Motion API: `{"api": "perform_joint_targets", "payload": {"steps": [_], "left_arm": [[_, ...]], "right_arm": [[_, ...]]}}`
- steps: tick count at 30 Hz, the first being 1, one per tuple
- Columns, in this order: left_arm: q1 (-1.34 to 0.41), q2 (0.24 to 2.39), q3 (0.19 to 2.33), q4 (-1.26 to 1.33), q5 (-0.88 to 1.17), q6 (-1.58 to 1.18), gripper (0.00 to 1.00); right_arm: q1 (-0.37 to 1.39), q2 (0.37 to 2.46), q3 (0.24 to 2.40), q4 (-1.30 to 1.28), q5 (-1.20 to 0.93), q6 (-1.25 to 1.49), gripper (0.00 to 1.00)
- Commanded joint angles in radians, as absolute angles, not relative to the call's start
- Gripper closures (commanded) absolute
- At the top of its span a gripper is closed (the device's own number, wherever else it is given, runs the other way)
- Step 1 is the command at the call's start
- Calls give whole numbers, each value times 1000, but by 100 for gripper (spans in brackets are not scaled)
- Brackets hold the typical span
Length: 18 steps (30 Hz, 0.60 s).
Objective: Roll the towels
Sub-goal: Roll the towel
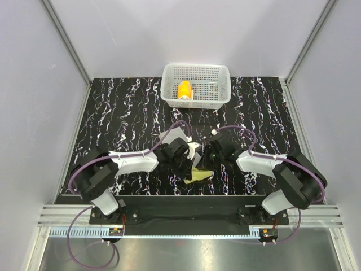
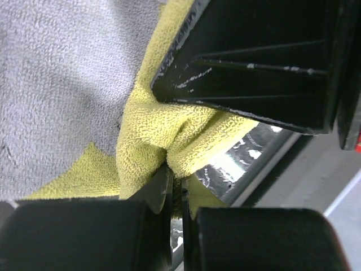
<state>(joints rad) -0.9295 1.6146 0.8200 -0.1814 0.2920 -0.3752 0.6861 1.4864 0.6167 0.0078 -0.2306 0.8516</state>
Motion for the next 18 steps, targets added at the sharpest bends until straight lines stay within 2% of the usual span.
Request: {"api": "perform_joint_targets", "payload": {"steps": [1,5,9,13,18], "left_arm": [[-897,1644,790,-95,440,-413,100],[-861,1658,796,-104,526,-442,100],[-836,1654,795,-115,561,-486,100],[-815,1658,792,-133,583,-508,100],[-793,1666,766,-98,617,-555,100]], "right_arm": [[673,1494,675,-34,-256,812,92],[666,1490,722,-101,-249,782,93],[655,1459,826,-202,-203,735,88],[643,1431,935,-325,-121,671,78],[630,1390,980,-399,-61,643,76]]}}
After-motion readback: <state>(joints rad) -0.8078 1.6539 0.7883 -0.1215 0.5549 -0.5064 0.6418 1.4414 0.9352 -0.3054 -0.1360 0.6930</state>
